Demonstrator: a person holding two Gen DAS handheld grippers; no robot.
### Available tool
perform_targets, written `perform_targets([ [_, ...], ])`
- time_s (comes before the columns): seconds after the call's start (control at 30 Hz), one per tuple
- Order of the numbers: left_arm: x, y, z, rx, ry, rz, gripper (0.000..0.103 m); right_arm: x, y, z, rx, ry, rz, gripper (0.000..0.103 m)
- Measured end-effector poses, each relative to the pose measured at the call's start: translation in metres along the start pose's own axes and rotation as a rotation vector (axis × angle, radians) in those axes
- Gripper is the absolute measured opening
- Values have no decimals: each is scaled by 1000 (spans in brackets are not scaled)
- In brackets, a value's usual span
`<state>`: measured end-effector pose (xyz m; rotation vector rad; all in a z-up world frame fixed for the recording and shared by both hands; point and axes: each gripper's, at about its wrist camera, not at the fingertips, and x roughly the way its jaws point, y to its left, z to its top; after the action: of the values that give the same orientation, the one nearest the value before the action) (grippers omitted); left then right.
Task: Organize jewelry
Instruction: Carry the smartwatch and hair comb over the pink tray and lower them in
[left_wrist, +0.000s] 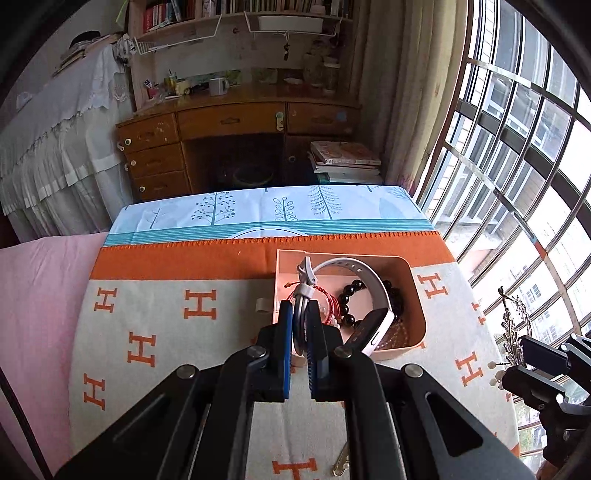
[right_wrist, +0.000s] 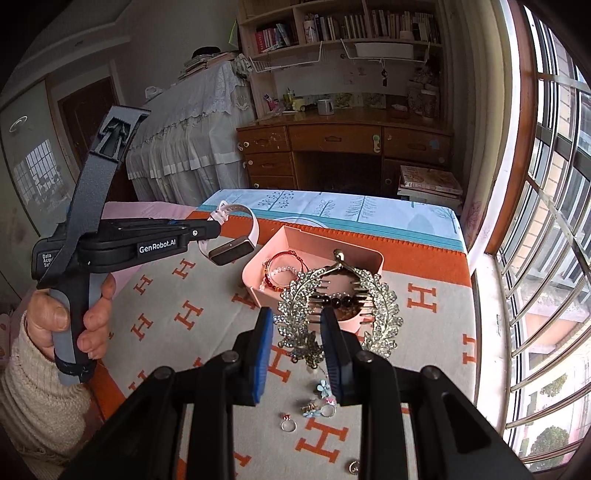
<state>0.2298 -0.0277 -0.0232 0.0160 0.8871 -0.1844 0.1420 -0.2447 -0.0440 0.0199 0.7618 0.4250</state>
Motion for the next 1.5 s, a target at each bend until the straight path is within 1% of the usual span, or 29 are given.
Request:
perform_targets([
  [0.13,19,0,10,-6,18,3,5,10,-7,20,37,-28,-7,26],
  [0.33,51,-1,20,-7,50,13,5,25,-15,31,77,-34,-15,26],
  [0.67,104,-8,19,11,113,33,5,61,-33,38,145,21,-44,26],
  [0.87,119,-12,12,29,132,35,8,70,-38,41,160,38,-45,26],
  [0.93,119,-12,11,30,126,32,14,73,-39,41,164,43,-45,26],
  [0.97,117,-12,10,28,120,34,21,74,-38,41,166,45,-43,26],
  [1.0,115,-12,10,28,112,38,26,76,-39,41,167,48,-40,26],
  [1.03,111,-12,9,28,100,39,39,77,-39,42,169,50,-39,26],
  [1.07,106,-12,9,25,85,39,55,78,-39,42,170,51,-38,26],
  [1.13,92,-11,7,17,37,56,71,79,-40,43,174,53,-32,26],
  [1.17,85,-11,6,20,15,70,74,80,-40,43,174,54,-27,26],
  [1.23,74,-12,4,27,-10,95,76,80,-39,43,172,54,-26,26],
  [1.33,57,-12,-2,25,-34,110,82,82,-37,45,166,55,-17,26],
  [1.5,32,0,-19,10,-75,156,83,85,-33,48,162,59,-8,26],
])
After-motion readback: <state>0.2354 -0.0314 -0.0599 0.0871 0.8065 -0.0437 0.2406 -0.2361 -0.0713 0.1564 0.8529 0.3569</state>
